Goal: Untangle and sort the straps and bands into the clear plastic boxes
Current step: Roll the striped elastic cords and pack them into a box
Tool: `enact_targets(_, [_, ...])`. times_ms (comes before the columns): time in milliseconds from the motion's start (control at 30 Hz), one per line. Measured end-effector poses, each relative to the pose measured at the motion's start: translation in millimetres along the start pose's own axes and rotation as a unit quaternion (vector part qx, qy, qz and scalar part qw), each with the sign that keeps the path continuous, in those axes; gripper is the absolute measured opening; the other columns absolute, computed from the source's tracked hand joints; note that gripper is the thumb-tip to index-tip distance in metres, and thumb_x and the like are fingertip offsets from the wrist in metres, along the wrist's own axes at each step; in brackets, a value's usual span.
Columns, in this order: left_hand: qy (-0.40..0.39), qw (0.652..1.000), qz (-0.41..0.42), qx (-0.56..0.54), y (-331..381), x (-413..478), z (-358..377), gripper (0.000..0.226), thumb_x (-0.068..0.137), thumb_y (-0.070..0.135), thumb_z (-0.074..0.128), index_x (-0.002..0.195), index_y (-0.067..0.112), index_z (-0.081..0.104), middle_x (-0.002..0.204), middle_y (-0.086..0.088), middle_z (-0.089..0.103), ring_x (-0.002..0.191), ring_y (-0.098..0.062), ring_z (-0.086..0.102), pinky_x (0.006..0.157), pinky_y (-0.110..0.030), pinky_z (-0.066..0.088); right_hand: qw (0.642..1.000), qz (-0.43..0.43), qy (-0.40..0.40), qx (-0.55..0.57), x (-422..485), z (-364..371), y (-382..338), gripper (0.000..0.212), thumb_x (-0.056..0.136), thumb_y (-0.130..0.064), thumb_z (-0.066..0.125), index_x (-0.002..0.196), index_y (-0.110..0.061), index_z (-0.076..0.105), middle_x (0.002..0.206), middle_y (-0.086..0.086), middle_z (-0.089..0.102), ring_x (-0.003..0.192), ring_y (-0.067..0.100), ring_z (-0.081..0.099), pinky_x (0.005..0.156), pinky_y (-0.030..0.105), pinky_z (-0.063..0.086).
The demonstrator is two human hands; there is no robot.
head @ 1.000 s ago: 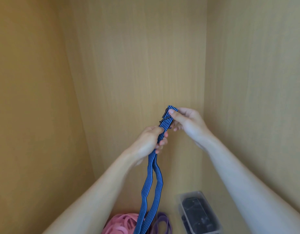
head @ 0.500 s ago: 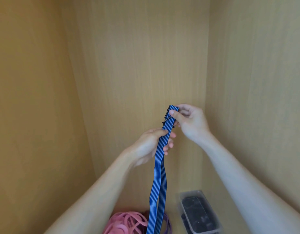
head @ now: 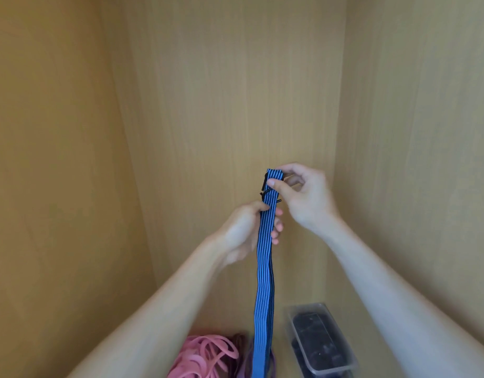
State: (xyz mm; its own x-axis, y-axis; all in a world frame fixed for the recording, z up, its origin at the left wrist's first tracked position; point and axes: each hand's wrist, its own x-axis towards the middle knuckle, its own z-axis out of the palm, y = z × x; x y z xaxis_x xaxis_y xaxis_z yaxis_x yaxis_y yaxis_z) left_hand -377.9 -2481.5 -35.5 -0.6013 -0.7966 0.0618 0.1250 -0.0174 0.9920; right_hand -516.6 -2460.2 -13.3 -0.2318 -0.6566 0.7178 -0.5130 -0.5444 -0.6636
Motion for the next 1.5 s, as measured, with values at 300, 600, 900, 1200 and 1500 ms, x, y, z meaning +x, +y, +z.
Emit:
enact_targets(300, [-0.064,0.989,-0.012,-0.135,7.8,-2.3,-9.2,0.065,0.099,0.058,0.041,0.125,0.000,0.050,0.090,-0.015,0.054,0.078,-0.030,0.057,0.080,-0.044,0.047,0.942,-0.280,-0.004,-0.186,-8.1,4.7,21.9,0.017,0.094,-0.021,0.066,0.106,-0.011,0.071,0.096,0.000,0.067,0.091,0.024,0.063,0.074,0.044,0.054])
enact_targets(600, [-0.053,0.989,0.071,-0.116,15.4,-4.5,-11.8,0.029,0.102,0.020,0.047,0.119,-0.001,0.056,0.105,-0.014,0.068,0.094,-0.021,0.066,0.088,-0.037,0.053,0.983,-0.157,-0.064,-0.067,-7.3,4.6,15.5,0.017,0.081,-0.004,0.080,0.095,-0.010,0.073,0.098,0.001,0.061,0.077,0.007,0.061,0.058,0.008,0.045])
enact_targets(900, [0.012,0.992,0.092,-0.084,12.7,-1.8,-15.5,0.050,0.101,0.016,0.057,0.141,-0.010,0.044,0.132,-0.030,0.060,0.126,-0.030,0.061,0.091,-0.037,0.057,0.992,-0.042,-0.108,0.048,-10.7,-0.2,-4.2,0.025,0.081,0.000,0.079,0.090,-0.017,0.065,0.116,0.004,0.063,0.071,0.010,0.059,0.056,0.019,0.054])
enact_targets(1200, [0.007,0.984,0.088,-0.157,8.3,-0.4,-25.3,0.060,0.091,0.004,0.068,0.145,0.015,0.044,0.111,-0.024,0.069,0.100,-0.034,0.070,0.096,-0.047,0.056,0.994,-0.081,-0.072,-0.010,-9.9,7.1,9.6,0.022,0.080,-0.001,0.076,0.086,-0.019,0.064,0.115,-0.015,0.070,0.092,0.000,0.064,0.084,0.013,0.042])
enact_targets(1500, [-0.010,0.992,0.084,-0.095,14.3,-0.6,-22.6,0.042,0.100,-0.006,0.048,0.140,0.006,0.042,0.099,-0.018,0.066,0.091,-0.026,0.069,0.071,-0.037,0.060,0.992,-0.081,-0.086,0.049,-21.6,17.3,16.6,0.018,0.081,0.007,0.075,0.086,-0.006,0.063,0.115,-0.012,0.056,0.088,0.024,0.060,0.057,0.038,0.062])
